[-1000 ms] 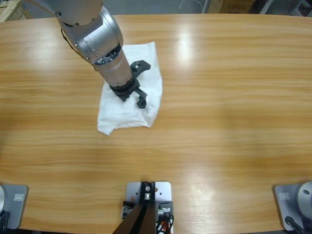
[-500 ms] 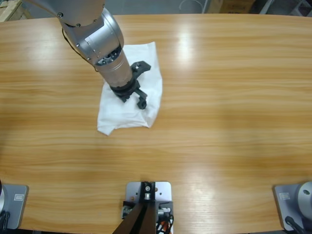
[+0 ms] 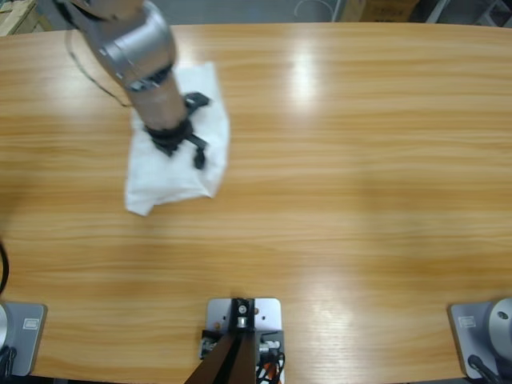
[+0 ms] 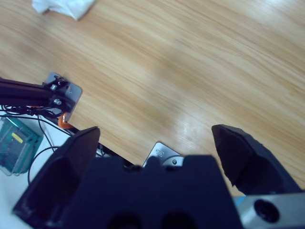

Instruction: Fold clothes

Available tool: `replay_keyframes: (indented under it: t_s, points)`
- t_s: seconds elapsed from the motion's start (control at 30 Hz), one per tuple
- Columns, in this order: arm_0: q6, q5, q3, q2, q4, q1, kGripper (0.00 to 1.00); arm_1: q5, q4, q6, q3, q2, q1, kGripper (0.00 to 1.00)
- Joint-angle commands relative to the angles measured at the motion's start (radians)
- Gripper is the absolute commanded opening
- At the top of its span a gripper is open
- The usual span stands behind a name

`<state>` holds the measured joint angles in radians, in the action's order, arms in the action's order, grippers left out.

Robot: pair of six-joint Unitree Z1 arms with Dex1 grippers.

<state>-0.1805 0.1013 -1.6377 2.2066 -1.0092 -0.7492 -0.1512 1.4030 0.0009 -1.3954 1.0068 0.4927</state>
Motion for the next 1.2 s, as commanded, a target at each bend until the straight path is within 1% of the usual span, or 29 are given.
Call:
replay_keyframes:
  t_s: [0.03,0.17,0.27,0.33,0.47,0.57,0.67,0.77,0.87,0.93,1.1,1.2]
  points:
    - [-0.059,0.048,0.098,0.071,-0.047,0.255,0.991,-0.019,-0.015,0.005,0.004,0.025,0.01,0.959]
    - [-0.091,0.03,0.104,0.057,-0.048,0.447,0.991,-0.018,-0.012,0.005,0.006,0.016,0.01,0.96]
    - [-0.11,0.014,0.101,0.055,-0.047,0.555,0.991,-0.019,-0.012,0.005,0.006,0.018,0.01,0.959]
    - [-0.113,0.003,0.093,0.055,-0.047,0.604,0.991,-0.017,-0.012,0.005,0.006,0.018,0.01,0.96]
    - [-0.131,-0.012,0.054,0.056,-0.048,0.65,0.998,-0.017,-0.012,0.005,0.003,0.021,0.01,0.96]
    - [-0.14,-0.06,0.002,0.056,-0.06,0.702,0.999,-0.018,-0.009,0.005,0.001,0.022,0.01,0.96]
    - [-0.143,-0.111,-0.081,0.063,-0.072,0.707,1.0,-0.018,-0.007,0.005,0.0,0.023,0.01,0.959]
    - [-0.154,-0.115,-0.18,0.088,-0.083,0.69,0.998,-0.018,-0.007,0.005,-0.006,0.027,0.01,0.959]
    - [-0.159,-0.115,-0.307,0.14,-0.158,0.697,0.997,-0.018,0.0,0.005,-0.008,0.022,0.01,0.959]
    - [-0.158,-0.115,-0.36,0.171,-0.197,0.7,0.996,-0.017,0.006,0.005,-0.009,0.019,0.01,0.96]
    - [-0.149,-0.124,-0.376,0.17,-0.238,0.706,0.996,-0.017,0.008,0.005,-0.023,0.027,0.01,0.959]
    - [-0.119,-0.15,-0.344,0.094,-0.245,0.705,0.996,-0.019,0.007,0.006,-0.03,0.033,0.01,0.96]
